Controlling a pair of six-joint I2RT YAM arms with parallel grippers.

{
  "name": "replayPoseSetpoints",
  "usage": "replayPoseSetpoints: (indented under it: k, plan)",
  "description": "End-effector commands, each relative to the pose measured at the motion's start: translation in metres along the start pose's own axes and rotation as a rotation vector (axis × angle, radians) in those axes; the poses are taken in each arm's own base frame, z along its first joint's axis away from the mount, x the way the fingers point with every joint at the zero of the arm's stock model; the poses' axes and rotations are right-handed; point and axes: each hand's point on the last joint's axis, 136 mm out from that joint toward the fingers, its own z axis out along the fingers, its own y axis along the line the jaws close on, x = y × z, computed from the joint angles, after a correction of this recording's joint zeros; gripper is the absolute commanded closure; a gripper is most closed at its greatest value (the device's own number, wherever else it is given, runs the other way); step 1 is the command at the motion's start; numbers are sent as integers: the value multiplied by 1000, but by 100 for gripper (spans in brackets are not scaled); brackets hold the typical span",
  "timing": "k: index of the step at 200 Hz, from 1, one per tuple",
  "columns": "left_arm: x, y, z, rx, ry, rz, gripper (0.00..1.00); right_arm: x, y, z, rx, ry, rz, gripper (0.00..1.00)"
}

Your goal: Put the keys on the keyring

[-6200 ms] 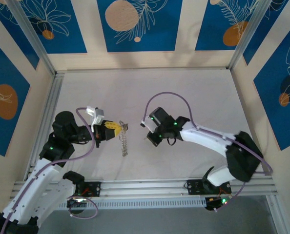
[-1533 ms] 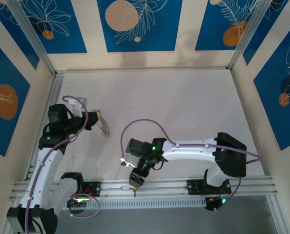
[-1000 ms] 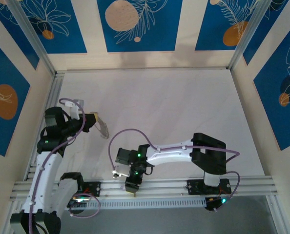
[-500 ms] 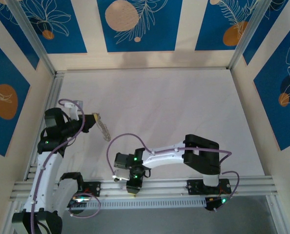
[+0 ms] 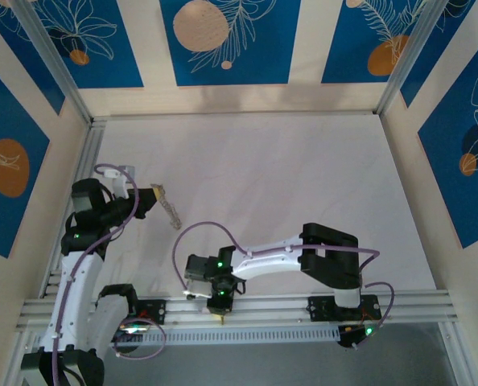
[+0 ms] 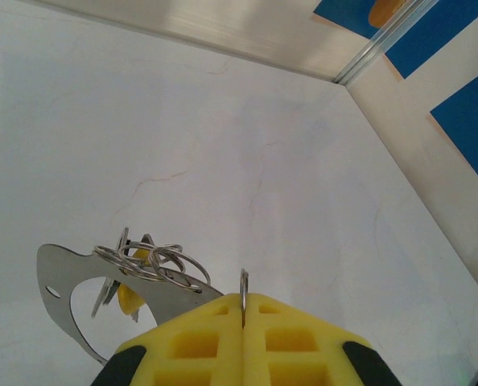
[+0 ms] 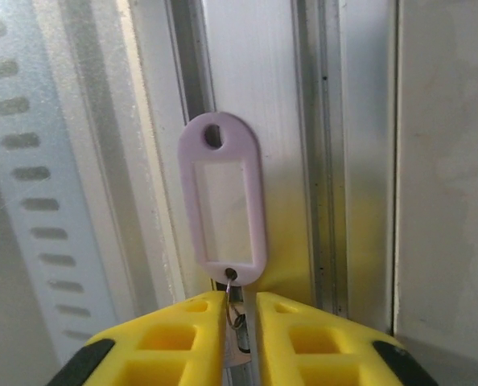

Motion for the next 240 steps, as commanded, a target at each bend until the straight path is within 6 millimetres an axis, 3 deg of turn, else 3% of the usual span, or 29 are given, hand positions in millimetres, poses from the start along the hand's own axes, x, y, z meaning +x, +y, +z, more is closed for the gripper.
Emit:
replayPoseSetpoints:
  k: [1, 66, 91, 103, 155, 195, 240]
  plan:
    - [-12, -7, -5, 30, -51, 27, 100, 11, 2, 8, 22, 57, -18, 87]
    - [-11, -5, -5, 19, -45, 29, 100, 10, 13, 5, 15, 45, -58, 90]
    - [-11, -4, -6, 14, -44, 34, 100, 13, 14, 6, 5, 52, -60, 100]
    - [-11, -4, -6, 12, -41, 34, 100, 13, 15, 5, 2, 50, -61, 100]
    - [-10, -3, -6, 8, -39, 36, 100, 6, 13, -14, 12, -28, -67, 100]
    - [-9, -4, -7, 7, -39, 43, 100, -2, -10, -52, -14, -155, 15, 100]
    - [-8, -7, -10, 9, -45, 51, 100, -11, -69, -75, -20, -211, 161, 100]
